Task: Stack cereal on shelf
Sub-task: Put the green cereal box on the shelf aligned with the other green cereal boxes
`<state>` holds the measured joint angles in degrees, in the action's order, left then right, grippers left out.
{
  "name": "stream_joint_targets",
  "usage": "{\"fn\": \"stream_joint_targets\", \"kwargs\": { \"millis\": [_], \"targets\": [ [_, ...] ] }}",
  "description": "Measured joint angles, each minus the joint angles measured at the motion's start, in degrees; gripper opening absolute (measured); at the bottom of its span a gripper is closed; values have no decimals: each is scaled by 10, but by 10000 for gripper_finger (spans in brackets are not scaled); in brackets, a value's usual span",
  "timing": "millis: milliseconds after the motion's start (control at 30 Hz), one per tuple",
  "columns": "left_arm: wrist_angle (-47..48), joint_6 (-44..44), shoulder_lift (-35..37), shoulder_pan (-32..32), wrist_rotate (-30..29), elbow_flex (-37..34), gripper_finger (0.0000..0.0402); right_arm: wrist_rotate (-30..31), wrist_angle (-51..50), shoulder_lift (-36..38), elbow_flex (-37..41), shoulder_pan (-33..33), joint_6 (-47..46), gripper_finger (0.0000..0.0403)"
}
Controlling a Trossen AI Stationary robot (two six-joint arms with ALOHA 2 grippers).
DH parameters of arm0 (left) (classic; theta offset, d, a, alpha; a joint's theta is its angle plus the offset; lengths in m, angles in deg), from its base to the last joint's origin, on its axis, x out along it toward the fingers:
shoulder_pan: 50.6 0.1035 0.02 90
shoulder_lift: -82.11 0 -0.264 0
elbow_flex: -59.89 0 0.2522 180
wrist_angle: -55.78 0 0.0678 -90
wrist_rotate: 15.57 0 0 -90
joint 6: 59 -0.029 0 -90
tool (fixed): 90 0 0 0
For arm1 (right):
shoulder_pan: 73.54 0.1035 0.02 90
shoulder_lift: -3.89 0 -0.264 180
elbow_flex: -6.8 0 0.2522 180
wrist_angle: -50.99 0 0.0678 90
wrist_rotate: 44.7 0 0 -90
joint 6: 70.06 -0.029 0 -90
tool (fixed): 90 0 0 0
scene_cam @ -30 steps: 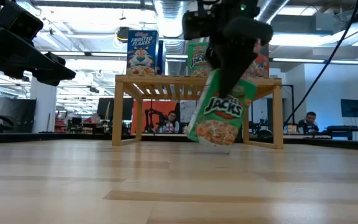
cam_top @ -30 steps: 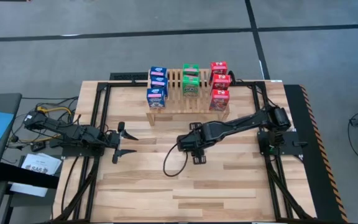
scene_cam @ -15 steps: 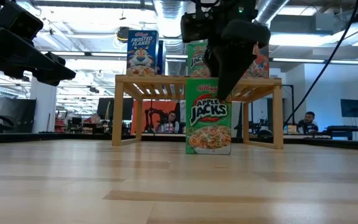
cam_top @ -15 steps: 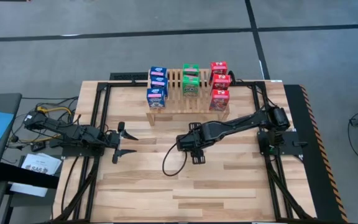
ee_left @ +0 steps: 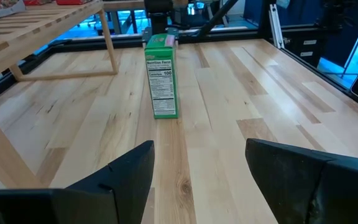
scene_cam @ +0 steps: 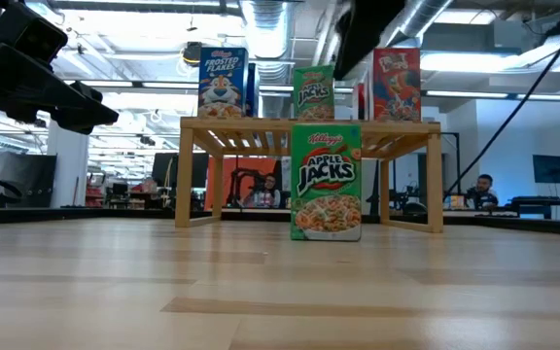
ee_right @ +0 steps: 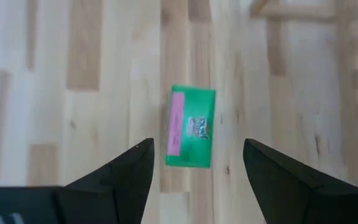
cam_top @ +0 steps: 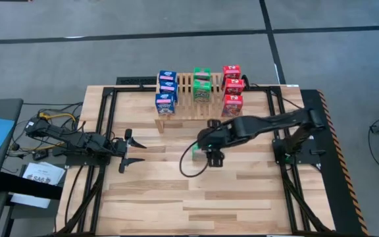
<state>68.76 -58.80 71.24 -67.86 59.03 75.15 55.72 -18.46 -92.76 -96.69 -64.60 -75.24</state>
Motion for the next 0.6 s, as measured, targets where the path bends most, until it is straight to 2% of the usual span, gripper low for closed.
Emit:
{"fn": "stream_joint_targets", "kwargs": {
  "millis": [167, 233, 433, 533, 600],
  "targets": [
    [0, 0, 0, 0, 0, 0, 244, 2, 24, 70, 0, 34, -28, 273],
    [0, 0, 0, 0, 0, 0, 244, 25, 30, 94, 0, 61, -35, 273],
    [0, 0, 0, 0, 0, 0, 244, 199, 28, 150, 18, 188, -64, 273],
    [0, 0, 0, 0, 0, 0, 244, 296, 57, 182, 78, 251, -65, 273],
    [0, 0, 0, 0, 0, 0, 244, 337, 104, 205, 132, 281, -65, 273]
  ]
}}
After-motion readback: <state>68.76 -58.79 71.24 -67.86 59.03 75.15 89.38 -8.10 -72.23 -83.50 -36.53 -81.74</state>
